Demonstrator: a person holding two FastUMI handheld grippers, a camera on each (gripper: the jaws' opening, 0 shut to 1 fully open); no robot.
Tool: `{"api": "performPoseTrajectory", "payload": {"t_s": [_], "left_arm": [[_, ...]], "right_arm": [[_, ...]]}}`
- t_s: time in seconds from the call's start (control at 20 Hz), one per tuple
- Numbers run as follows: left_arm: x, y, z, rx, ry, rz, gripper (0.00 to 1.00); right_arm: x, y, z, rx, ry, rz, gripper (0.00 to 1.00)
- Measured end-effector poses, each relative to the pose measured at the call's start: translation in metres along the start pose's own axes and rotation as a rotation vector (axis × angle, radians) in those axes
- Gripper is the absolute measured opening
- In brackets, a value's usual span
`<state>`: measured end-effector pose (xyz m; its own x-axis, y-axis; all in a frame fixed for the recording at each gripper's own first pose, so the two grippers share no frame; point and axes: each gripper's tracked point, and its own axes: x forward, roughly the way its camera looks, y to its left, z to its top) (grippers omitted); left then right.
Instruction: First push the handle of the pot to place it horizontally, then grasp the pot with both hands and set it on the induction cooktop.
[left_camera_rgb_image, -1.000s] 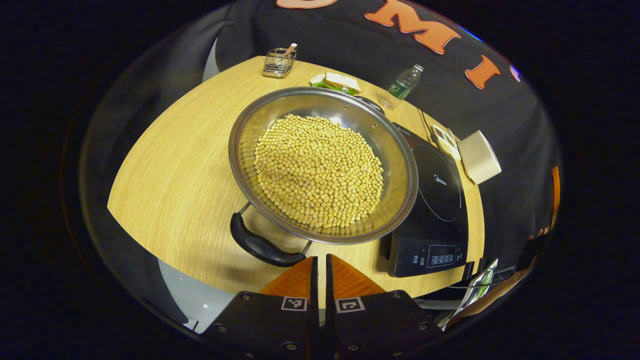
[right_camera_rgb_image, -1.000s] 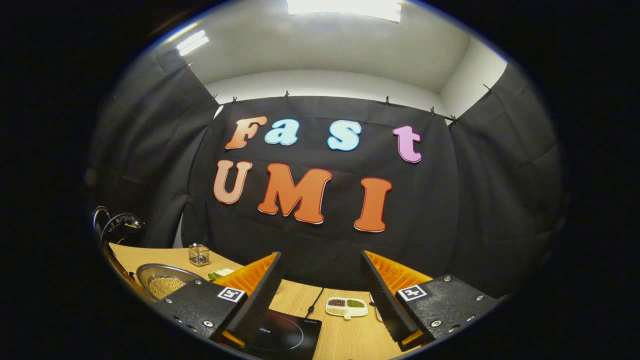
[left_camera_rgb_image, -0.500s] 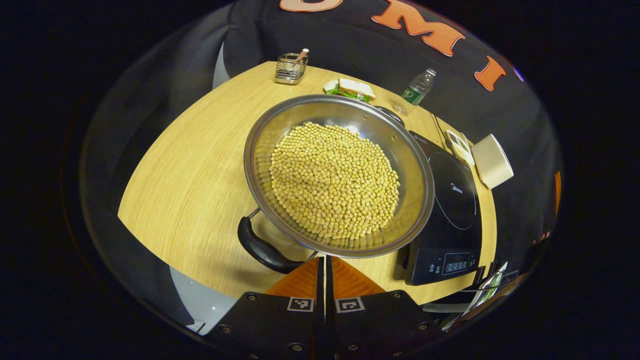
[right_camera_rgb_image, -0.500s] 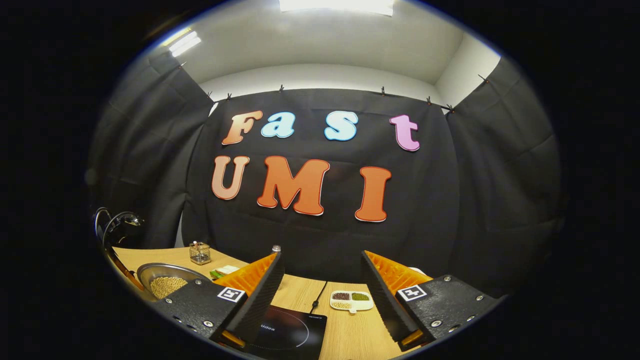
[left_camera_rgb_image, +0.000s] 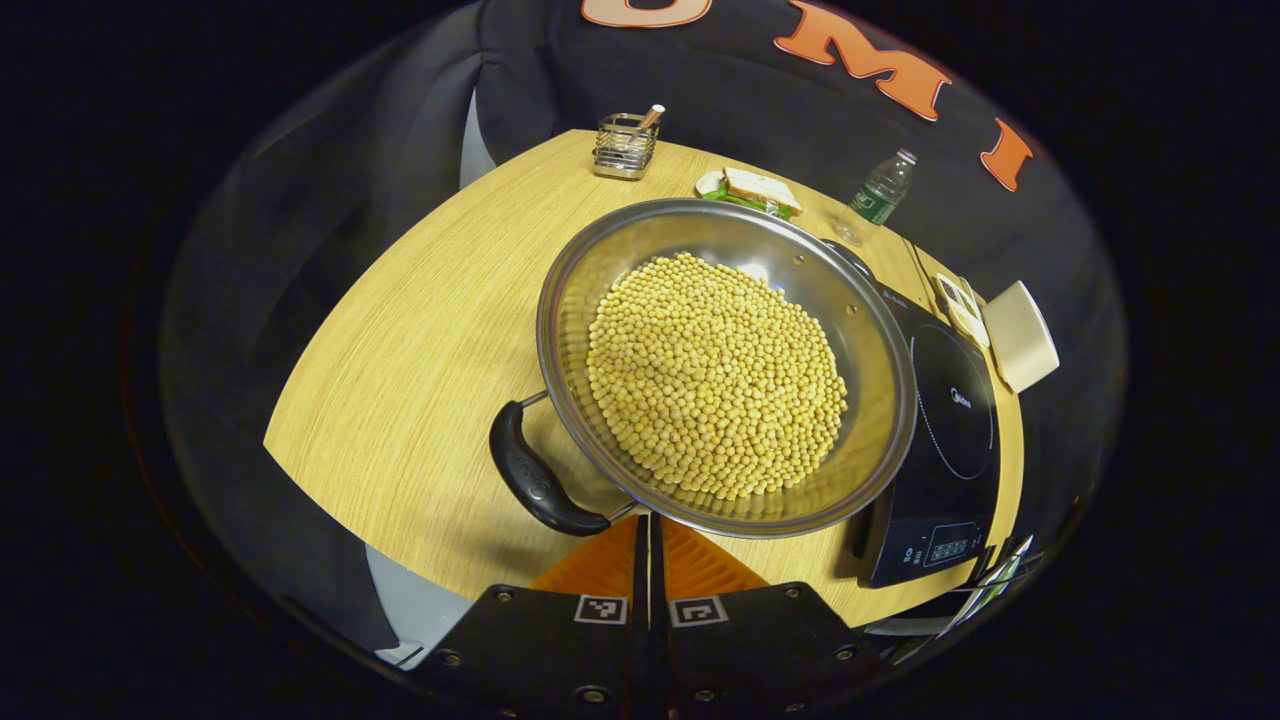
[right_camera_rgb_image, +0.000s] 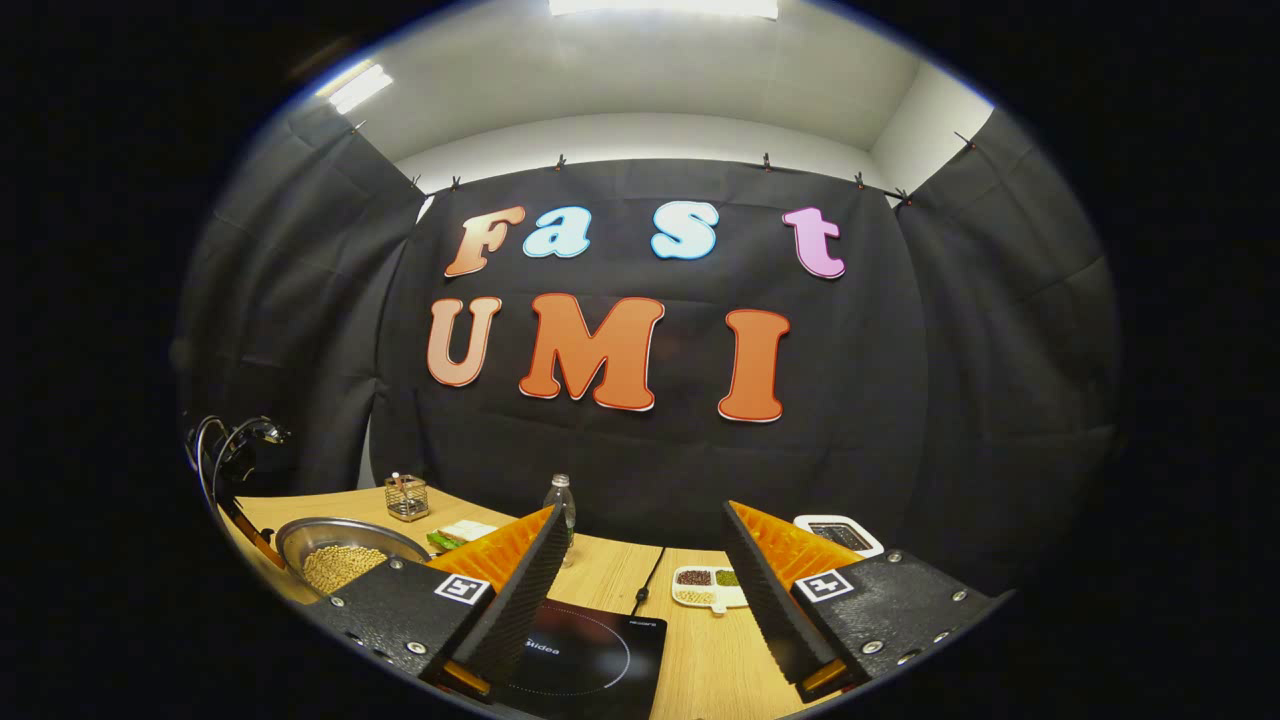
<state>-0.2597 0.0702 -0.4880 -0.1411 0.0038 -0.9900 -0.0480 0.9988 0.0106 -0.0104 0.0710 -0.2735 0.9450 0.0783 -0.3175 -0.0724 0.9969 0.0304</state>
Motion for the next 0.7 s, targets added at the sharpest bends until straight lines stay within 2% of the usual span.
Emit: {"api": "performPoseTrajectory", "payload": {"t_s": [0.3,0.7], "left_arm": [[0.009,0.024,0.014,-0.055,0.009,0.043,0.01],[0.014,0.054,0.040,-0.063,-0.034,0.123,0.01]], "right_arm": [[0.007,0.014,-0.011,-0.004,0.031,0.030,0.95],[0.021,0.036,-0.030,-0.007,0.078,0.069,0.95]]}}
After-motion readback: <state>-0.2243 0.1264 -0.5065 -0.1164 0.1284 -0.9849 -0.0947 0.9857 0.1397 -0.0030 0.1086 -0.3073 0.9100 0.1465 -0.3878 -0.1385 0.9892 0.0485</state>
